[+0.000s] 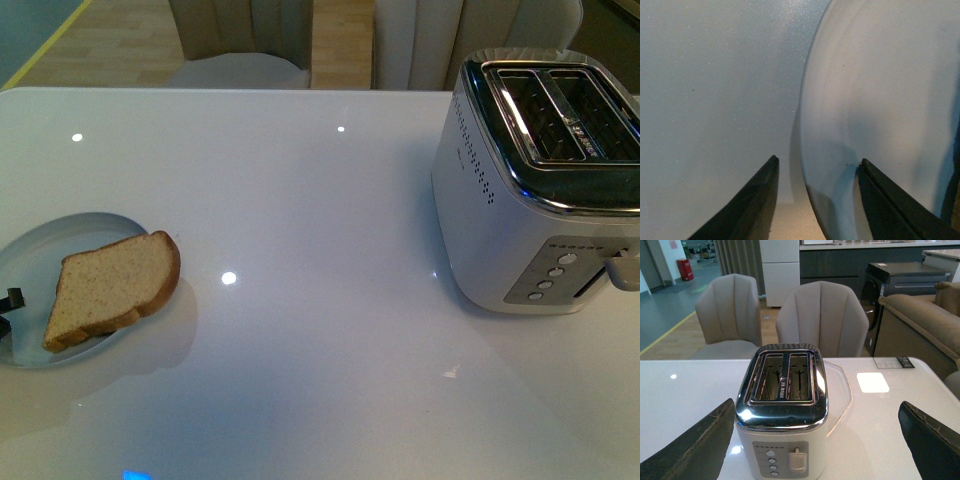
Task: Left arm holds plate, right arm toasts bread
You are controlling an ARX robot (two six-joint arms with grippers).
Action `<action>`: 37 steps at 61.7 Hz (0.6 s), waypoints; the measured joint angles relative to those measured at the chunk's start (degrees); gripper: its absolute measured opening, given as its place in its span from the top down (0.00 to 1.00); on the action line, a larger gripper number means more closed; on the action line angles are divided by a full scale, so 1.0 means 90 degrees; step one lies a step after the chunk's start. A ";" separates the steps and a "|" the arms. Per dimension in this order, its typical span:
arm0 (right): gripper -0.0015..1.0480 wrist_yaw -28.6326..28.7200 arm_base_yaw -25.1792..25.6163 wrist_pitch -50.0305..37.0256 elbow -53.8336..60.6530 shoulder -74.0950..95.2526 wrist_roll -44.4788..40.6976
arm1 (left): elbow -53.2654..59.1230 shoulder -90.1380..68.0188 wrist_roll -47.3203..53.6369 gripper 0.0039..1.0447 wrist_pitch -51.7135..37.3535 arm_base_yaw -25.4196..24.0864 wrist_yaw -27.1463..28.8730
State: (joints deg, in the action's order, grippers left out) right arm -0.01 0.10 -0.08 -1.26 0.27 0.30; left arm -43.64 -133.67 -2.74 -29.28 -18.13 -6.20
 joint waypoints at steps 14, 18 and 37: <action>0.08 0.0000 0.0000 0.0000 0.0000 0.0000 0.0000 | -0.0117 -0.0010 -0.0474 0.96 0.0104 -0.0041 -0.0206; 0.08 0.0000 0.0000 0.0000 0.0000 0.0000 0.0000 | -0.0138 -0.0010 -0.0585 0.97 0.0131 -0.0070 -0.0296; 0.08 0.0000 0.0000 0.0000 0.0000 0.0000 0.0000 | -0.0185 0.0044 -0.1168 0.97 0.0420 -0.0318 -0.0738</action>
State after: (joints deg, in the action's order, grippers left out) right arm -0.01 0.10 -0.08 -1.26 0.27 0.30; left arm -45.30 -133.27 -13.26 -25.50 -20.99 -12.84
